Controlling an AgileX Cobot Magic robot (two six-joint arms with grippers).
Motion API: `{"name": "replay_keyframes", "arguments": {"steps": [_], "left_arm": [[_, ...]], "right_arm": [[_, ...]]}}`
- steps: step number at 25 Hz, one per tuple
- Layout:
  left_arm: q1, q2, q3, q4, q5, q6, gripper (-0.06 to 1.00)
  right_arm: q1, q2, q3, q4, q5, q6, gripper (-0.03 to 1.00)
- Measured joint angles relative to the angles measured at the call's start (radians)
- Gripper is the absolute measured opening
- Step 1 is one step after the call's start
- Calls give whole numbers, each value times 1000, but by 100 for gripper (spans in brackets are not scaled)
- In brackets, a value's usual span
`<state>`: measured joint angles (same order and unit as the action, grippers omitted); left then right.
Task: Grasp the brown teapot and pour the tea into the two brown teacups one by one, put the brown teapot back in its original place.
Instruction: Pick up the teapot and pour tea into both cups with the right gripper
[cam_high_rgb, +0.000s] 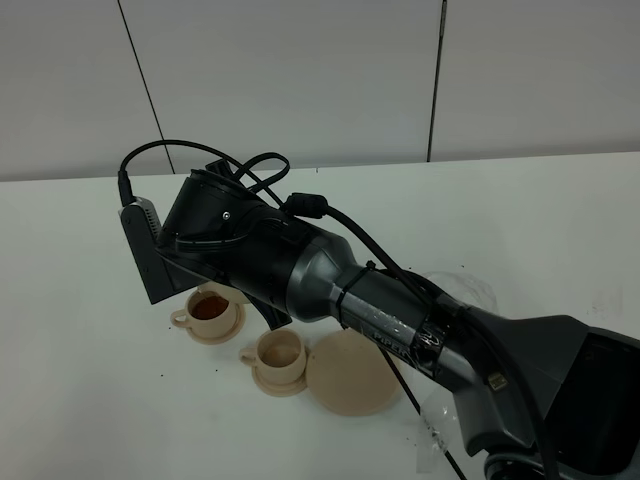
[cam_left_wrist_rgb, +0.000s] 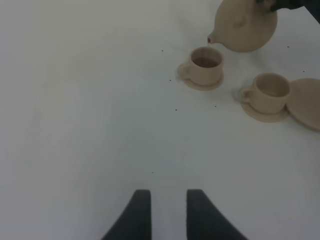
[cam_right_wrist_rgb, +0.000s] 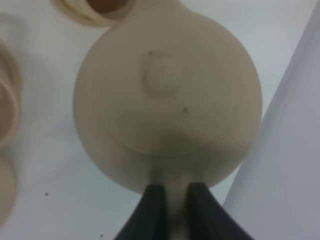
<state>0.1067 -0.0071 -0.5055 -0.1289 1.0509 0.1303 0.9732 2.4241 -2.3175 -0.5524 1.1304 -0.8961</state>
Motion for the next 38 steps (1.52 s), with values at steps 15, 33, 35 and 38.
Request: {"name": "replay_keyframes", "arguments": {"steps": [15, 33, 35, 38], "left_arm": [[0, 0, 0, 0, 0, 0, 24], [0, 0, 0, 0, 0, 0, 24], [0, 0, 0, 0, 0, 0, 24], [0, 0, 0, 0, 0, 0, 24]], "right_arm": [[0, 0, 0, -14, 0, 2, 10], [0, 0, 0, -5, 0, 4, 10], [0, 0, 0, -2, -1, 4, 10], [0, 0, 0, 4, -5, 7, 10]]}}
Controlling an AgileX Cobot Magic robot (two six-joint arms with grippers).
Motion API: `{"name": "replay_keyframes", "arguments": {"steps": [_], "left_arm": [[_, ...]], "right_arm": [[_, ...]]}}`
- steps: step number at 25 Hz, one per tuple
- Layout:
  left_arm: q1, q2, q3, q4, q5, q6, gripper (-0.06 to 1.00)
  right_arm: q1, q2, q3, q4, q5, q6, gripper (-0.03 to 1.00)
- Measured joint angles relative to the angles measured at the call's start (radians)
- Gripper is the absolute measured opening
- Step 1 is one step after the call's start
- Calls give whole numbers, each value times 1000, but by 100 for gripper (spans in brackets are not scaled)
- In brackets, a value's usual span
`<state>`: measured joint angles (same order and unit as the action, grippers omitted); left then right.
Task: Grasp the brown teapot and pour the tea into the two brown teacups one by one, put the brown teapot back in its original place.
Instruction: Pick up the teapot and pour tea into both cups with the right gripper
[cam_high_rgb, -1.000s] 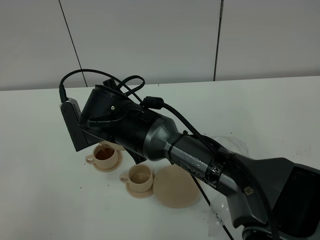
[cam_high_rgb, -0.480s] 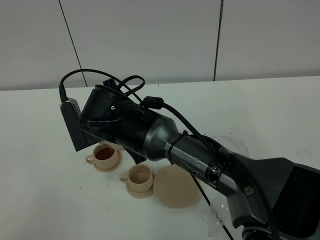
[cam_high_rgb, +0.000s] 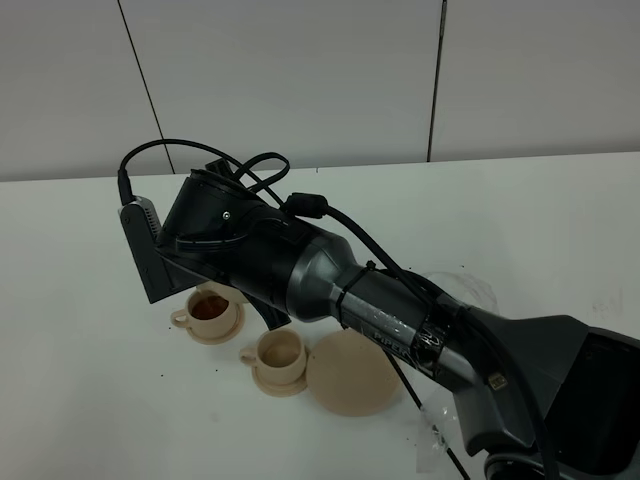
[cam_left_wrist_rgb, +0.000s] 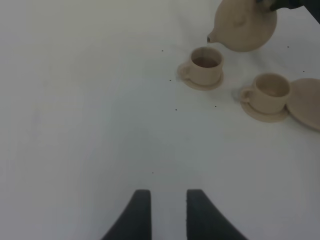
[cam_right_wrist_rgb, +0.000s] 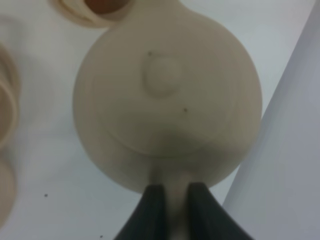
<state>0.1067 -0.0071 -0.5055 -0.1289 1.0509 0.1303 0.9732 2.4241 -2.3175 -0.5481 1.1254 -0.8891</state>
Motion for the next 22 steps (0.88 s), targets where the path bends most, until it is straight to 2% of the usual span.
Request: {"name": "replay_keyframes", "arguments": {"steps": [19, 22], "left_arm": [[0, 0, 0, 0, 0, 0, 24], [0, 0, 0, 0, 0, 0, 24]], "right_arm": [[-23, 0, 0, 54, -22, 46, 10], [-31, 0, 0, 93, -24, 46, 10]]}}
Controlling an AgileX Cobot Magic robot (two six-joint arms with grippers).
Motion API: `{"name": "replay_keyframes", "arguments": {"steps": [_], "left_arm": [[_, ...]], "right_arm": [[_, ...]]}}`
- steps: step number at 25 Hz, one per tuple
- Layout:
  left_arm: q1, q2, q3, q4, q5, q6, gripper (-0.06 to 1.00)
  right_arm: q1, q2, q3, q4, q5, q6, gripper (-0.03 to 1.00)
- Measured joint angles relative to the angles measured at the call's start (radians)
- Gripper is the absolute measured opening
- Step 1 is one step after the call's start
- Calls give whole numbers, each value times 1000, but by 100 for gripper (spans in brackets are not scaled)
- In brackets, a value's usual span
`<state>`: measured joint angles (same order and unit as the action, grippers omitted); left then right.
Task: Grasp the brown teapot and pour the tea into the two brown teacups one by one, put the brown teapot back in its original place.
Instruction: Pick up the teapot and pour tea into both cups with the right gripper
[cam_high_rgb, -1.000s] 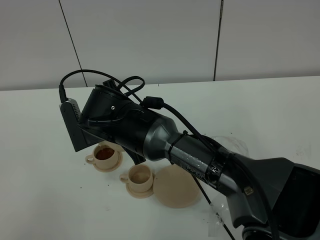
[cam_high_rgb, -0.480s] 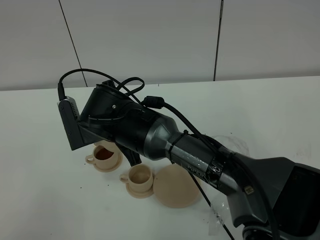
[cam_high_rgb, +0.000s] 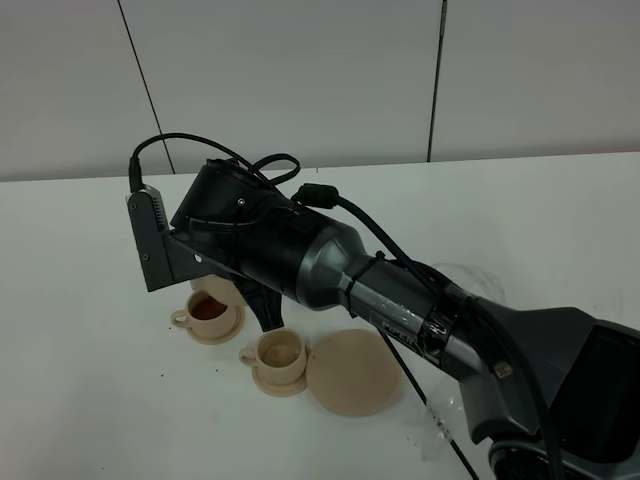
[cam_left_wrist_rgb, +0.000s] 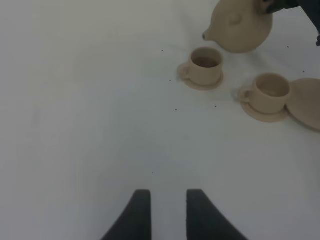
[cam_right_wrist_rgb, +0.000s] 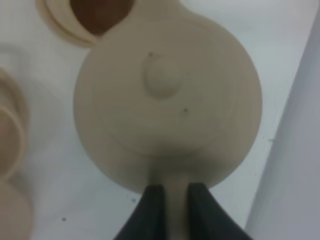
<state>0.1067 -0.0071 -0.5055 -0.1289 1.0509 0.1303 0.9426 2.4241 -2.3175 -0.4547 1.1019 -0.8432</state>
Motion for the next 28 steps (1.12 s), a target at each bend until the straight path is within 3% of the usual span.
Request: {"name": "replay_keyframes", "arguments": {"steps": [9, 28], "left_arm": [[0, 0, 0, 0, 0, 0, 24], [0, 0, 0, 0, 0, 0, 24]], "right_arm": [[-43, -24, 0, 92, 8, 16, 10], [-186, -160, 0, 569, 96, -45, 10]]}}
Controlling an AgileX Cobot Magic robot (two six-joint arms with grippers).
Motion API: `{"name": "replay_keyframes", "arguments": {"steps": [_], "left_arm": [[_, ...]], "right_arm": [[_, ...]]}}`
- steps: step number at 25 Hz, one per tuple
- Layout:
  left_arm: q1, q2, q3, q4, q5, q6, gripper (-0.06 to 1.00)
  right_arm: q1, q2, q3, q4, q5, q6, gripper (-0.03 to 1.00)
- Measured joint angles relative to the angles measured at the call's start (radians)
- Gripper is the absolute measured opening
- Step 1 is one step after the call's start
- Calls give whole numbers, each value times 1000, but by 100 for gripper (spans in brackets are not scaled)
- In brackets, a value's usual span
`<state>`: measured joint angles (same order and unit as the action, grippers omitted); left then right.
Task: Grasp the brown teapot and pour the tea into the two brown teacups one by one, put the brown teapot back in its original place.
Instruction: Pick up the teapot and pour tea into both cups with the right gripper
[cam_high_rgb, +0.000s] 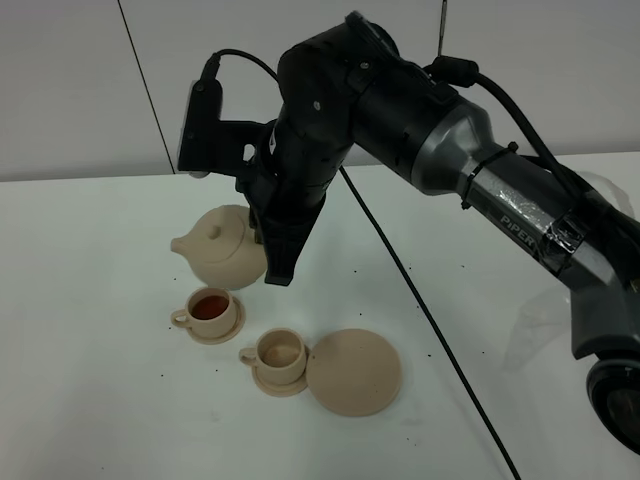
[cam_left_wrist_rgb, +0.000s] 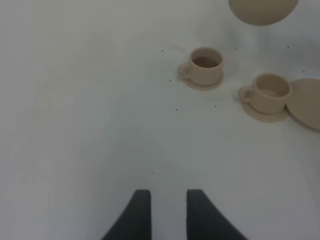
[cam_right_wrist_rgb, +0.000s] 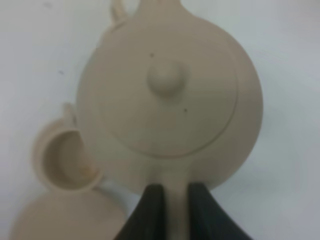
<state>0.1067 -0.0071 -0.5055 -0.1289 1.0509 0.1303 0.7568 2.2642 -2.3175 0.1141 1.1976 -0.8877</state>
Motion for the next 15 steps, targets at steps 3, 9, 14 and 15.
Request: {"name": "replay_keyframes", "arguments": {"steps": [3, 9, 14, 15], "left_arm": [[0, 0, 0, 0, 0, 0, 24], [0, 0, 0, 0, 0, 0, 24], [0, 0, 0, 0, 0, 0, 24], [0, 0, 0, 0, 0, 0, 24]], "right_arm": [[-15, 0, 0, 84, 12, -16, 10], [-55, 0, 0, 253, 20, -59, 10], [-60, 0, 0, 268, 20, -65, 10], [-60, 0, 0, 268, 20, -65, 10]]}}
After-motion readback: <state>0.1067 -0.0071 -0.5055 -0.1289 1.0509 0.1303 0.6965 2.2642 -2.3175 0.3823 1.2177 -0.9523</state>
